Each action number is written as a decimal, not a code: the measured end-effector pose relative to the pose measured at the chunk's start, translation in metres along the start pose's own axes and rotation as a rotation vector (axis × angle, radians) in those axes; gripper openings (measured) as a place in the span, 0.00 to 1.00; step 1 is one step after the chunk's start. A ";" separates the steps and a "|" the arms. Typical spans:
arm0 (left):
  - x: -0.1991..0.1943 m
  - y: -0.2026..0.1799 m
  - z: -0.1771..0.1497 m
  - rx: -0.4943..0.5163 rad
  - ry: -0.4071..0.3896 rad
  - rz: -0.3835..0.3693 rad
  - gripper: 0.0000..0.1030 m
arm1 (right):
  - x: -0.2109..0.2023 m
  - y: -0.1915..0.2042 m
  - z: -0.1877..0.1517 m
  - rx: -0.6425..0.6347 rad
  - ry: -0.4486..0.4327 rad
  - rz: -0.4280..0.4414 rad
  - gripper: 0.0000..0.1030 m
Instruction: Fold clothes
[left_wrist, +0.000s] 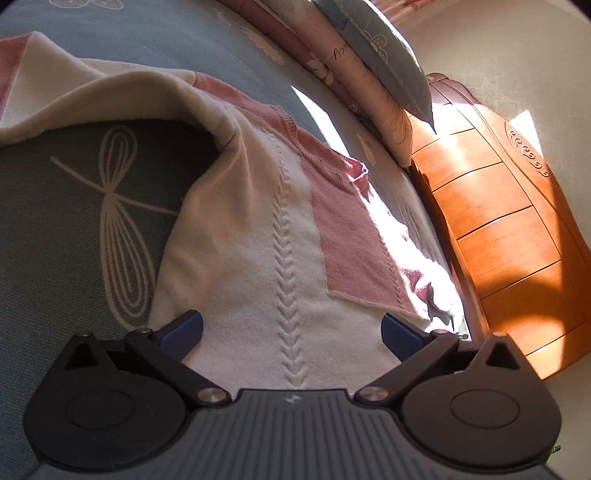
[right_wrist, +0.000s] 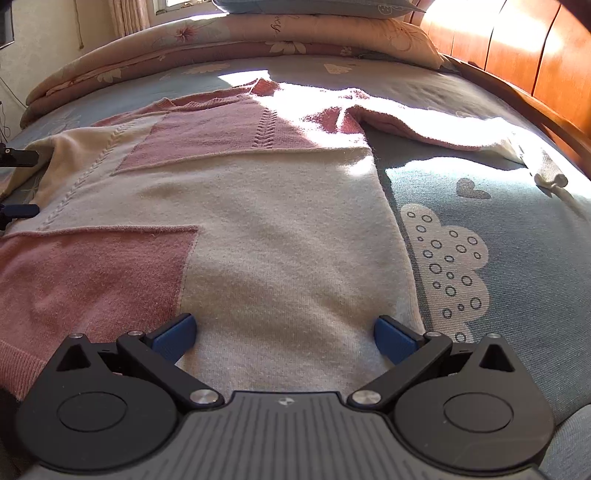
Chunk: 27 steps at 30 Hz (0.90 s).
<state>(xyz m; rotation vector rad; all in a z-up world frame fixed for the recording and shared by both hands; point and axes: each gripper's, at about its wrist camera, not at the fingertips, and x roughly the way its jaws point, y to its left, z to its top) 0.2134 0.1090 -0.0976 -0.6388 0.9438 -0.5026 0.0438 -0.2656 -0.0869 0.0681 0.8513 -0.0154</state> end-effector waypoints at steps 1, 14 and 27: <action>-0.005 -0.005 -0.003 0.004 -0.001 0.023 0.99 | -0.001 -0.001 -0.001 -0.004 -0.004 0.007 1.00; -0.015 -0.023 -0.017 -0.005 -0.043 0.198 0.99 | -0.008 -0.008 -0.012 -0.036 -0.053 0.065 1.00; 0.003 -0.020 -0.018 -0.010 0.079 0.067 0.99 | -0.011 0.097 0.030 -0.290 -0.106 0.387 1.00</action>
